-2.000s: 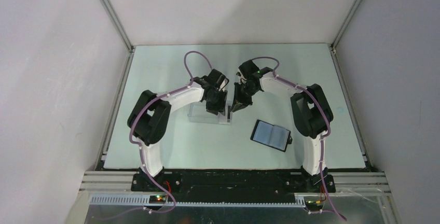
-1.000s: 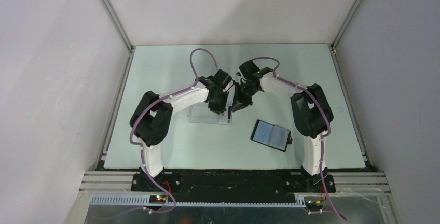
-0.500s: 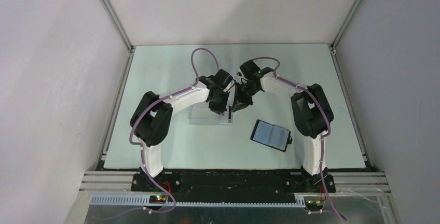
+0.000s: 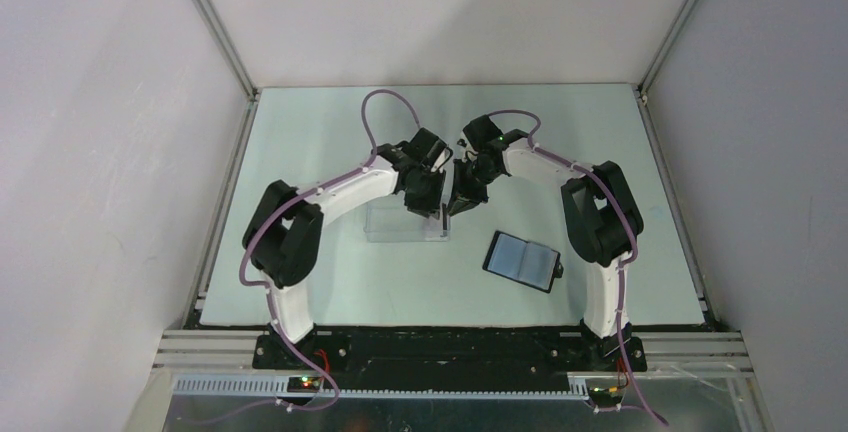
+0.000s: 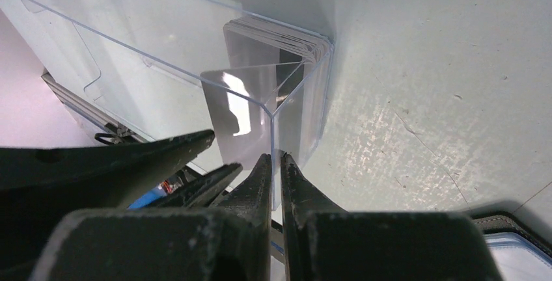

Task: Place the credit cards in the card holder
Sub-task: Pick up the credit card from the storage box.

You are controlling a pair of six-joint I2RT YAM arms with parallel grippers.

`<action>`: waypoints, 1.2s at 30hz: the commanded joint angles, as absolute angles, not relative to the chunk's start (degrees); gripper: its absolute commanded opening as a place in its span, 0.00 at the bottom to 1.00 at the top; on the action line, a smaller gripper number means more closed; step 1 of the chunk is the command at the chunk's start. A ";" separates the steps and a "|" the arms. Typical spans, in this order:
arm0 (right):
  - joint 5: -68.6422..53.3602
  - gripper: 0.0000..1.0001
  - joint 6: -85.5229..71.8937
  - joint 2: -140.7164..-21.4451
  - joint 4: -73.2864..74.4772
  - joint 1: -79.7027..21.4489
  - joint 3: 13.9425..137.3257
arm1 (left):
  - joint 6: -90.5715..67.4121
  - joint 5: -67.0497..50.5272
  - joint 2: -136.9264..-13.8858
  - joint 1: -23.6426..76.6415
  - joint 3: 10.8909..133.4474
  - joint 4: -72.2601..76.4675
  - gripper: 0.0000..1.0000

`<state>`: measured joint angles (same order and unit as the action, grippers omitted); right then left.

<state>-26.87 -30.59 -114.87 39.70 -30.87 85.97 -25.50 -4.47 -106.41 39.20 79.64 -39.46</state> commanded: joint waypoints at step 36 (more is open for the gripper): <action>-26.71 0.60 -29.29 -97.53 38.49 -29.31 83.66 | -32.36 -5.01 -85.70 36.29 68.80 -28.90 0.00</action>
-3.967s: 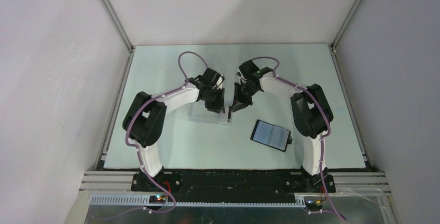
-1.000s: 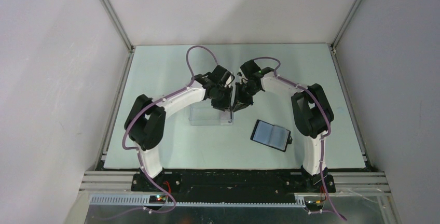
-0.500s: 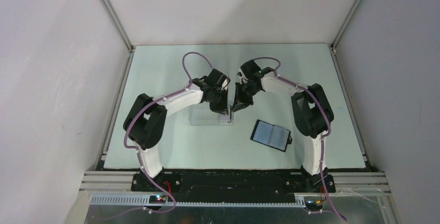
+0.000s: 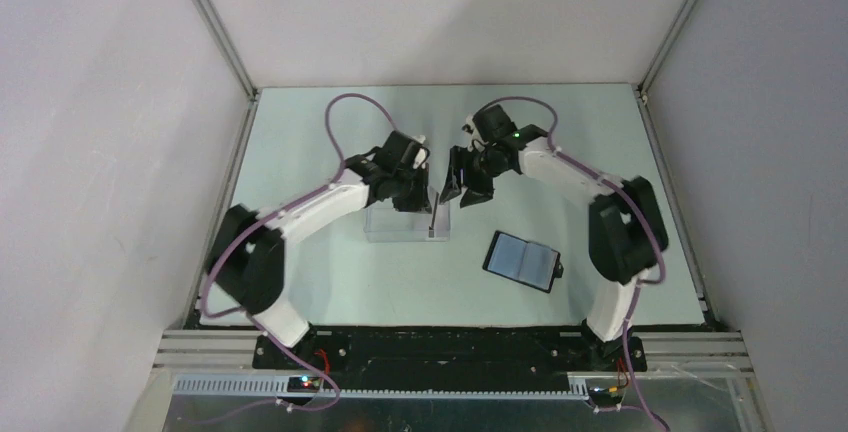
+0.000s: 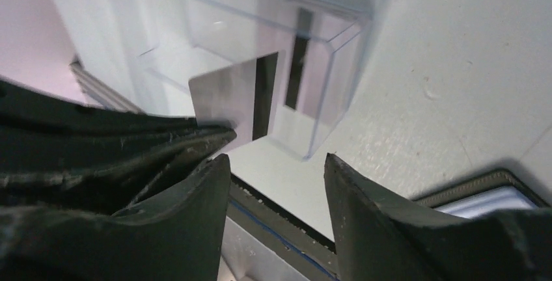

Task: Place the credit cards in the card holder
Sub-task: Pick up the credit card from the storage box.

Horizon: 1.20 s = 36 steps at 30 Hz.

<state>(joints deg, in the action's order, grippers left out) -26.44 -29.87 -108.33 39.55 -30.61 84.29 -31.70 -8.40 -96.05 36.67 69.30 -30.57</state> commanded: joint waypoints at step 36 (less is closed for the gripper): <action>-66.71 0.37 -61.00 -64.68 -18.05 -19.76 49.16 | -63.71 -43.55 -66.05 36.44 46.99 28.12 0.00</action>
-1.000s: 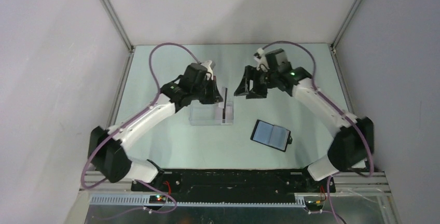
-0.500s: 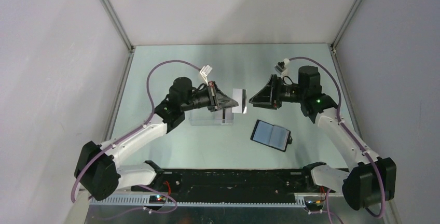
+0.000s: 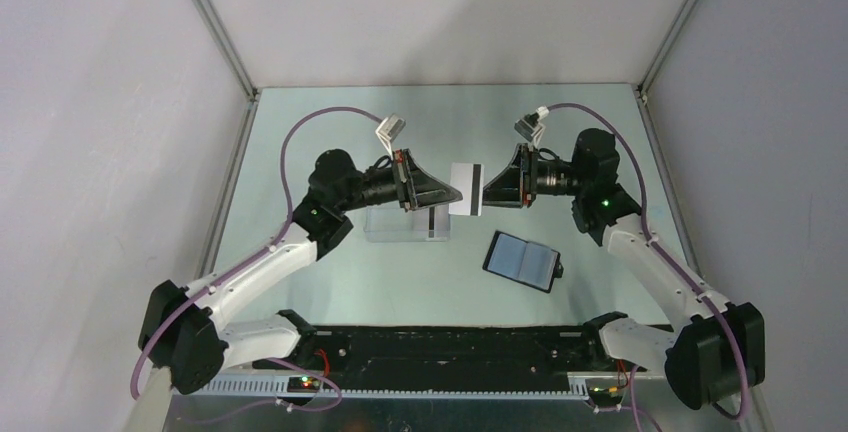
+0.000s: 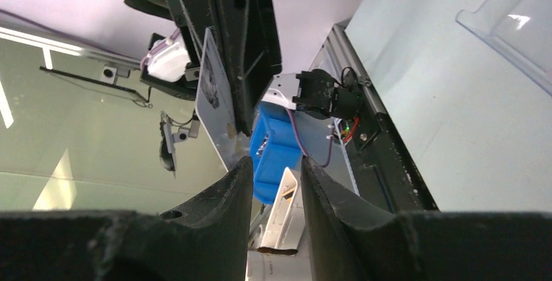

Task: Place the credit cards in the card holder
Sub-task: Pick up the credit card from the storage box.

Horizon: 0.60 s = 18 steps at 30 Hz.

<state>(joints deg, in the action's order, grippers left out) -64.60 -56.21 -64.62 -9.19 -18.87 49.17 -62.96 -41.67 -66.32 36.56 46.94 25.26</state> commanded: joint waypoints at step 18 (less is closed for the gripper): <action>-65.60 0.52 -61.28 -61.10 -16.42 -16.72 49.22 | -63.58 -42.19 -66.00 35.94 46.48 28.13 0.00</action>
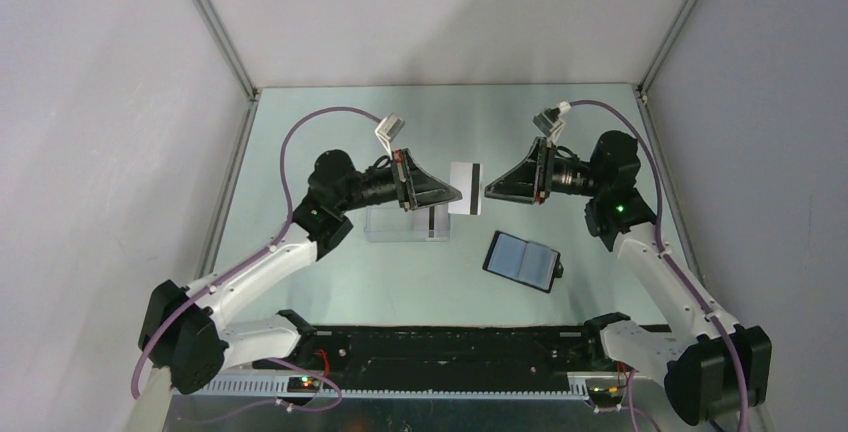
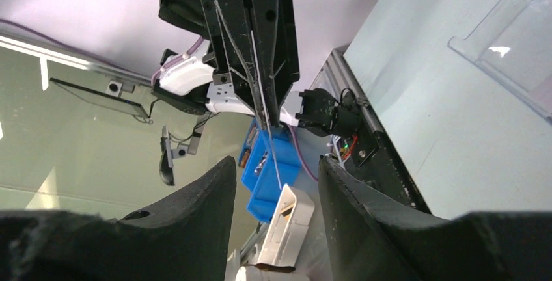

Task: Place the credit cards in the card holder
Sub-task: Pick up the credit card from the storage box, then insert the credit card into the card holder.

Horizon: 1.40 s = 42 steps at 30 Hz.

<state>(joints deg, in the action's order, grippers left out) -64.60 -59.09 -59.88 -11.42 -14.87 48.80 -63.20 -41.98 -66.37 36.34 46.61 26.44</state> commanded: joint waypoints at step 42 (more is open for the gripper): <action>-47.91 0.00 -30.47 -49.00 15.57 4.33 26.03 | -55.92 -21.02 -95.08 46.53 49.50 18.28 0.54</action>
